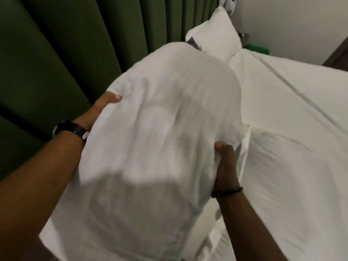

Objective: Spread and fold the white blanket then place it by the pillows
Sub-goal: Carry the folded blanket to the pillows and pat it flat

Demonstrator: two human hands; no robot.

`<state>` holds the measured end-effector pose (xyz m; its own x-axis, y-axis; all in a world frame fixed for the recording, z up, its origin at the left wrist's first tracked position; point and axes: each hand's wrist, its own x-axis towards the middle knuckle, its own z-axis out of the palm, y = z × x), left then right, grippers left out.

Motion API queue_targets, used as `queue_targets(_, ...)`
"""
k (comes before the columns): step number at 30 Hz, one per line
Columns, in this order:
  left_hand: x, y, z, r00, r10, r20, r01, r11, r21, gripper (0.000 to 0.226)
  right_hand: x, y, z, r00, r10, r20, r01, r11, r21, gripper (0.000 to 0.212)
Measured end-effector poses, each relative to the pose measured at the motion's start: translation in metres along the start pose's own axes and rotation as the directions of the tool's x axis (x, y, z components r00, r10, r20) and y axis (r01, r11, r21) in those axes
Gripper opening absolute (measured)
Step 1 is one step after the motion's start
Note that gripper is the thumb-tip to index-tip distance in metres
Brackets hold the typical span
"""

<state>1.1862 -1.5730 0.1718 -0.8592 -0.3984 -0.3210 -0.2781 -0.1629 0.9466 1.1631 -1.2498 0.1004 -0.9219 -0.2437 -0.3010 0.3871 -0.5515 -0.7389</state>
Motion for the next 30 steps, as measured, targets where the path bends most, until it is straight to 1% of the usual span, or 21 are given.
queue_targets(1,0.021,-0.005,-0.014,1.000,-0.012,-0.009,0.012,1.000,0.004,0.028,0.018,0.018,0.007,1.000,-0.001,0.007,0.001,1.000,0.002,0.039)
queue_targets(3,0.064,-0.019,-0.037,0.999,-0.041,-0.007,0.042,0.999,0.033,0.030,0.059,0.053,0.015,0.999,0.024,-0.027,-0.026,0.997,-0.073,0.042)
queue_targets(5,0.097,-0.049,-0.048,0.991,-0.118,-0.058,0.125,0.982,0.144,0.038,0.093,0.089,0.011,0.989,0.112,-0.095,-0.127,0.978,-0.165,0.053)
queue_targets(6,0.111,-0.071,-0.055,0.983,-0.139,-0.117,0.166,0.952,0.259,0.040,0.107,0.110,0.006,0.976,0.171,-0.135,-0.196,0.958,-0.209,0.061)
queue_targets(8,0.125,-0.126,-0.069,0.966,-0.172,-0.193,0.248,0.831,0.497,0.049,0.123,0.149,-0.006,0.929,0.278,-0.243,-0.351,0.868,-0.350,0.089)
queue_targets(10,0.112,-0.181,-0.076,0.952,-0.255,-0.170,0.306,0.751,0.585,0.061,0.120,0.178,-0.025,0.895,0.302,-0.329,-0.432,0.774,-0.464,0.113)
queue_targets(11,0.098,-0.202,-0.080,0.951,-0.263,-0.163,0.307,0.738,0.601,0.069,0.116,0.191,-0.034,0.877,0.333,-0.347,-0.470,0.747,-0.471,0.116)
queue_targets(12,0.085,-0.217,-0.086,0.963,-0.217,-0.163,0.271,0.737,0.620,0.077,0.109,0.203,-0.043,0.850,0.384,-0.360,-0.519,0.726,-0.451,0.117)
queue_targets(14,0.055,-0.240,-0.094,0.973,-0.096,-0.209,0.216,0.695,0.686,0.094,0.090,0.224,-0.061,0.793,0.500,-0.348,-0.607,0.697,-0.382,0.110)
queue_targets(17,0.007,-0.255,-0.091,0.953,0.015,-0.304,0.258,0.488,0.834,0.117,0.063,0.242,-0.075,0.755,0.613,-0.235,-0.656,0.701,-0.279,0.085)
queue_targets(19,-0.024,-0.266,-0.074,0.974,0.114,-0.196,0.145,0.351,0.925,0.124,0.045,0.252,-0.080,0.743,0.640,-0.196,-0.669,0.701,-0.247,0.071)
queue_targets(20,-0.036,-0.272,-0.062,0.986,0.119,-0.120,0.081,0.290,0.953,0.128,0.038,0.252,-0.081,0.728,0.653,-0.208,-0.685,0.676,-0.274,0.065)
queue_targets(21,-0.048,-0.278,-0.053,0.995,0.078,-0.069,0.048,0.247,0.968,0.134,0.032,0.252,-0.080,0.703,0.669,-0.241,-0.707,0.623,-0.335,0.059)
queue_targets(23,-0.065,-0.288,-0.043,0.997,-0.033,-0.069,0.075,0.228,0.971,0.142,0.029,0.242,-0.076,0.670,0.651,-0.357,-0.717,0.443,-0.538,0.049)
queue_targets(24,-0.071,-0.294,-0.042,0.994,-0.053,-0.097,0.107,0.237,0.966,0.144,0.034,0.233,-0.076,0.705,0.587,-0.398,-0.667,0.358,-0.653,0.051)
queue_targets(25,-0.073,-0.297,-0.043,0.991,-0.052,-0.124,0.133,0.243,0.961,0.145,0.042,0.223,-0.074,0.797,0.460,-0.391,-0.553,0.296,-0.779,0.061)
queue_targets(26,-0.074,-0.298,-0.042,0.988,-0.047,-0.146,0.153,0.243,0.958,0.146,0.053,0.212,-0.071,0.905,0.289,-0.311,-0.375,0.202,-0.905,0.073)
queue_targets(27,-0.075,-0.298,-0.039,0.986,-0.038,-0.163,0.167,0.241,0.956,0.146,0.062,0.202,-0.064,0.981,0.111,-0.160,-0.170,0.096,-0.981,0.082)
queue_targets(28,-0.074,-0.298,-0.035,0.983,-0.019,-0.183,0.182,0.249,0.951,0.146,0.069,0.195,-0.052,0.998,-0.031,0.050,0.050,0.019,-0.999,0.084)
queue_targets(29,-0.073,-0.297,-0.030,0.979,0.003,-0.203,0.196,0.262,0.945,0.147,0.075,0.194,-0.036,0.958,-0.097,0.269,0.267,-0.032,-0.963,0.081)
queue_targets(30,-0.074,-0.297,-0.025,0.975,0.021,-0.221,0.207,0.276,0.939,0.147,0.078,0.197,-0.019,0.877,-0.086,0.473,0.471,-0.044,-0.881,0.075)
